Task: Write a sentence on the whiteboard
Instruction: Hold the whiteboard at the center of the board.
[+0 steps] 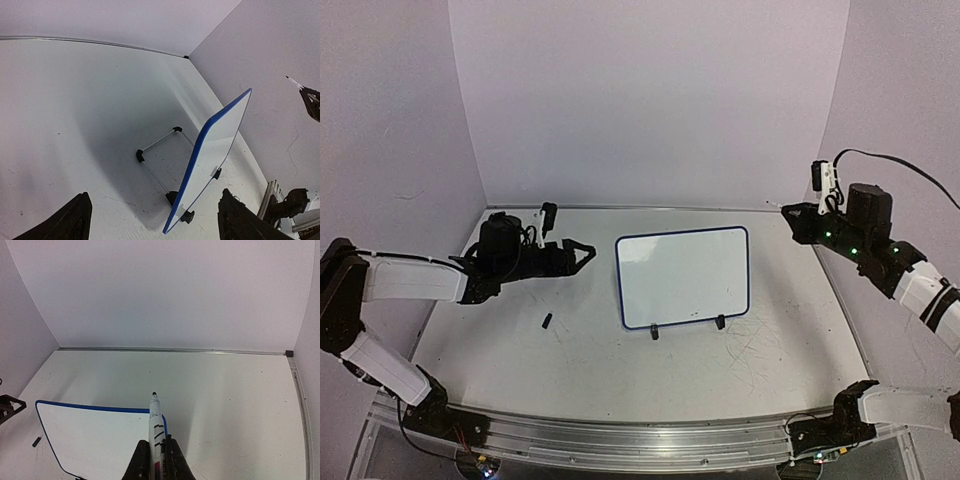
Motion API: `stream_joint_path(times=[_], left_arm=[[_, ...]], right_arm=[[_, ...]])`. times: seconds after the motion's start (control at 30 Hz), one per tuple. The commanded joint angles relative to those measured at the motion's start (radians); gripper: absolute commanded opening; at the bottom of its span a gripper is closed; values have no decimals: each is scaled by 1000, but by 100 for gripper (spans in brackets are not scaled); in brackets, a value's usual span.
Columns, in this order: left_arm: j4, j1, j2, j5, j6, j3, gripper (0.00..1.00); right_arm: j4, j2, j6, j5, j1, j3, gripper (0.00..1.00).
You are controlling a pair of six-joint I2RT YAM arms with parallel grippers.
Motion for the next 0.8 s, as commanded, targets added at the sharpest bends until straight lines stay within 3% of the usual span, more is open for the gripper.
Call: stream_joint_path(times=[0.0, 0.13, 0.37, 0.57, 0.77], left_arm=[[194, 0, 66, 140, -21, -7, 88], [290, 5, 144, 191, -48, -12, 88], [441, 15, 288, 322, -75, -1, 86], [492, 15, 357, 382, -73, 34, 79], [541, 15, 413, 408, -98, 57, 79]], right_arm=[[-14, 25, -19, 21, 10, 77, 0], [-23, 70, -24, 33, 86, 110, 0], [-4, 132, -97, 97, 333, 176, 0], [15, 224, -147, 49, 417, 224, 0], [66, 308, -185, 28, 503, 263, 0]])
